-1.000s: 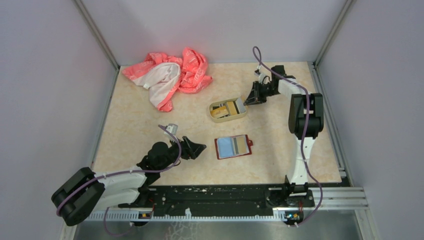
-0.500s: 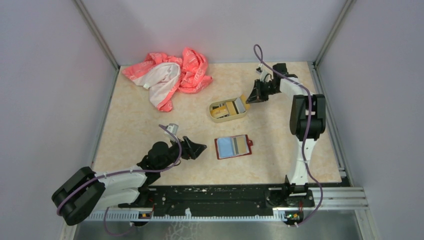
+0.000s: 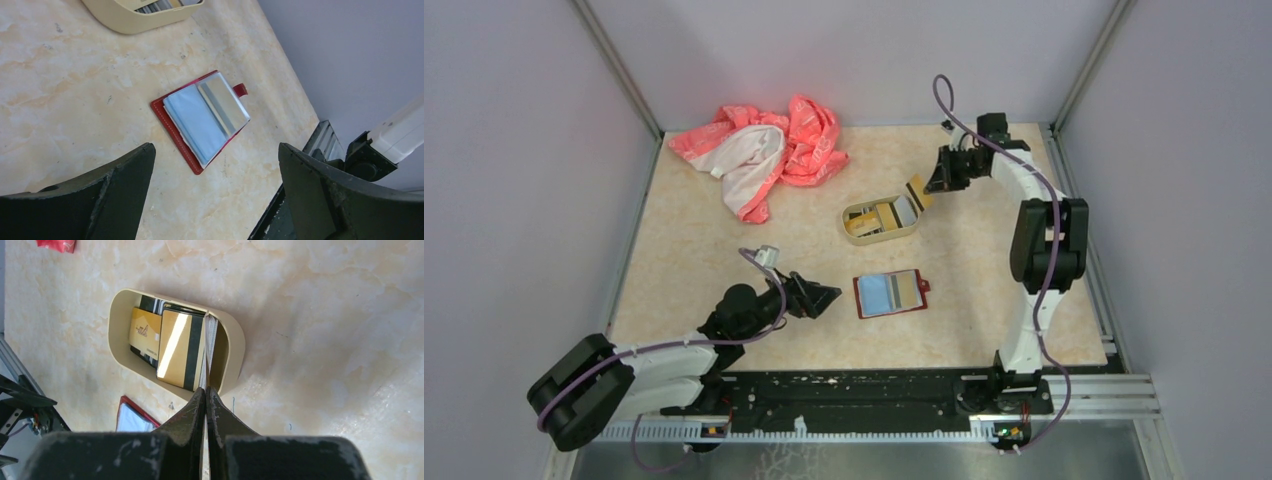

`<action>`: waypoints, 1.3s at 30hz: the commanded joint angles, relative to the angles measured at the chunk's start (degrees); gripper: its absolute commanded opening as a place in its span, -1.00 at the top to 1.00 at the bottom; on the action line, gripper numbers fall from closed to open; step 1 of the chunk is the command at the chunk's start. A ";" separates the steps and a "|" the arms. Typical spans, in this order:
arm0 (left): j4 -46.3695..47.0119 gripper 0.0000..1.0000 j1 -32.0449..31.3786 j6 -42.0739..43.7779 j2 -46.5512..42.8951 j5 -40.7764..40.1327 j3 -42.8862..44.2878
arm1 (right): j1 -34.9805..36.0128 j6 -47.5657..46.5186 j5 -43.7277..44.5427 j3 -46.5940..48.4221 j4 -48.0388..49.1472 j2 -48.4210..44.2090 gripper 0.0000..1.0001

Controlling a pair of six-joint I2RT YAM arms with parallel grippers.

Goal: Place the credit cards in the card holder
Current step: Pick up the credit card from the storage box.

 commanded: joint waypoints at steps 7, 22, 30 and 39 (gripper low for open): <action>15.93 -0.96 0.32 2.77 -1.05 7.47 -2.04 | -0.44 -0.03 -11.37 -0.05 0.79 -9.78 1.00; 39.58 -0.96 0.45 0.30 9.00 15.35 -1.73 | 5.82 15.28 -42.93 -33.49 30.28 -24.36 1.00; 46.39 -0.82 0.53 -2.60 18.19 13.69 2.06 | 12.21 3.61 -43.58 -30.13 18.74 -21.65 1.00; 54.21 -0.73 0.82 -9.29 26.92 17.76 5.53 | 14.38 -3.92 -41.78 -28.39 12.47 -21.07 1.00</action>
